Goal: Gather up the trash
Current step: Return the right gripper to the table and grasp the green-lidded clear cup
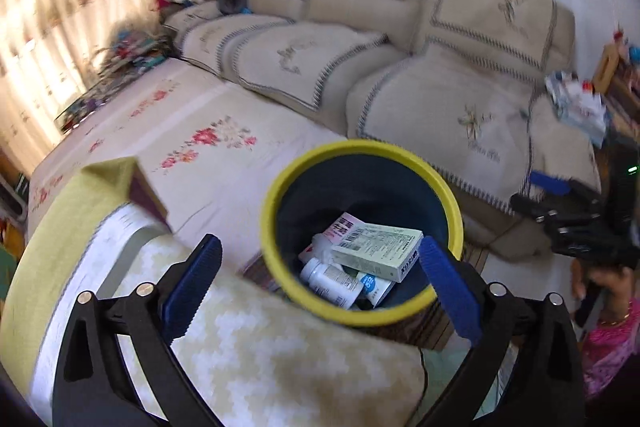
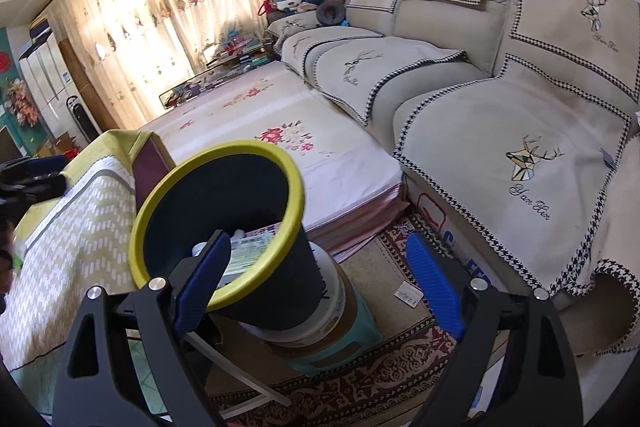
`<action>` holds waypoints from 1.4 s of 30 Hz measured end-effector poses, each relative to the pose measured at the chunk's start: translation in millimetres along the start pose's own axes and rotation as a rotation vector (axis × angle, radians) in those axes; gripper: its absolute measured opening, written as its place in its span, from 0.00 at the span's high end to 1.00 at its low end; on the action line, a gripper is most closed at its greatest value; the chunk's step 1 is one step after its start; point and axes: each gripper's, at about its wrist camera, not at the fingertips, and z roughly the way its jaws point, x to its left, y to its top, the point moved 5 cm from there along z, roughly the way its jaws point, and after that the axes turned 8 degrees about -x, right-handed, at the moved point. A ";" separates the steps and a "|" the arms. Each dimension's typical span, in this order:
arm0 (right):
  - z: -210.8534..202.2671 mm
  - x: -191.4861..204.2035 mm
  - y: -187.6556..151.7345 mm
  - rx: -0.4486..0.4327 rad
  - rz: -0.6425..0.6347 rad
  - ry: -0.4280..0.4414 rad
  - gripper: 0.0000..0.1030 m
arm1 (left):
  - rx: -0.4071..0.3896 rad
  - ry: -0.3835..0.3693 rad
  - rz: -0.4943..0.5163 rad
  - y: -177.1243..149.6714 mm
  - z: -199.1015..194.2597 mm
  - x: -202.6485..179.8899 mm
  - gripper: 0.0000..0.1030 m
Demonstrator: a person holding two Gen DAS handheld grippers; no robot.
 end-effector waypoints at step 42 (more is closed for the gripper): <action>-11.0 559.1 -101.4 0.234 -0.628 0.739 0.16 | -0.242 0.604 -0.720 -357.7 -365.3 184.1 0.05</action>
